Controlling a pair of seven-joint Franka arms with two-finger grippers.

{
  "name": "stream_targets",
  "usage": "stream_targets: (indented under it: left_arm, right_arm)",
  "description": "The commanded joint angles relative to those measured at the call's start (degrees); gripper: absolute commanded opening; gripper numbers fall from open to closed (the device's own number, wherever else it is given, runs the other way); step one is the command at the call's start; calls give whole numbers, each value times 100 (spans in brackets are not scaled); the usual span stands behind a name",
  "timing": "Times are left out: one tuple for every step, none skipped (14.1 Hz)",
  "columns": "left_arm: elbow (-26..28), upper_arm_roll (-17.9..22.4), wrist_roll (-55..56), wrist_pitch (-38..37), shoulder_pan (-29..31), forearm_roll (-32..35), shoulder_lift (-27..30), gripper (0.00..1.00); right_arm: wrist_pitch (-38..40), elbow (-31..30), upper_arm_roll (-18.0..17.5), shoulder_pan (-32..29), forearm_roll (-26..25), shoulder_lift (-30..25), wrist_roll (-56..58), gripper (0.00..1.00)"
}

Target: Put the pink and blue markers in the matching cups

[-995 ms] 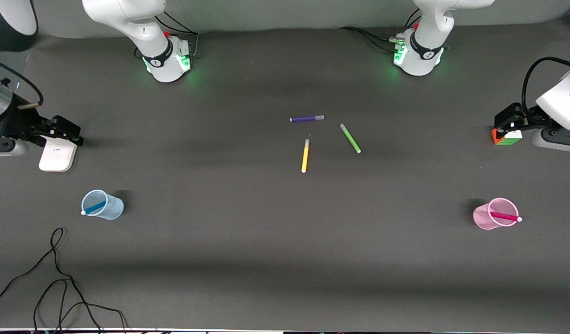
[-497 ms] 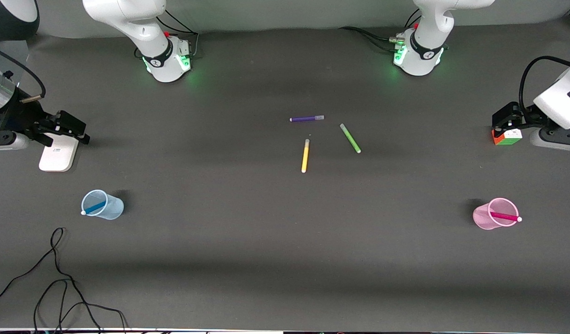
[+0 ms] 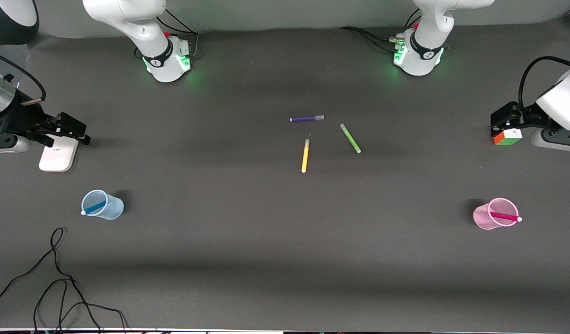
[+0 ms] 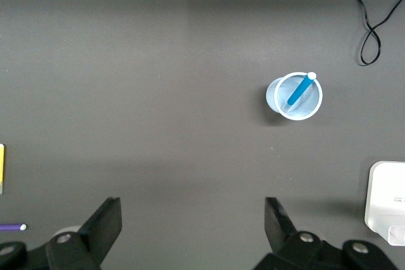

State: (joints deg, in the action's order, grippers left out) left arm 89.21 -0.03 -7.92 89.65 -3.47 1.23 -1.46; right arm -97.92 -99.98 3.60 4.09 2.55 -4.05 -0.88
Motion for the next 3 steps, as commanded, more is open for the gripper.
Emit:
stream_targets:
  left_arm:
    - [-79,-5,80,-123,48,-114,-3,100]
    - [-79,12,80,-123,48,-114,-3,100]
    - [-79,-5,54,-123,48,-114,-38,100]
  right_arm:
    - [36,22,-17,-13,-17,9,1,100]
    - [36,22,-26,-13,-9,18,-8,100]
    - [36,22,-26,-5,-9,9,-8,100]
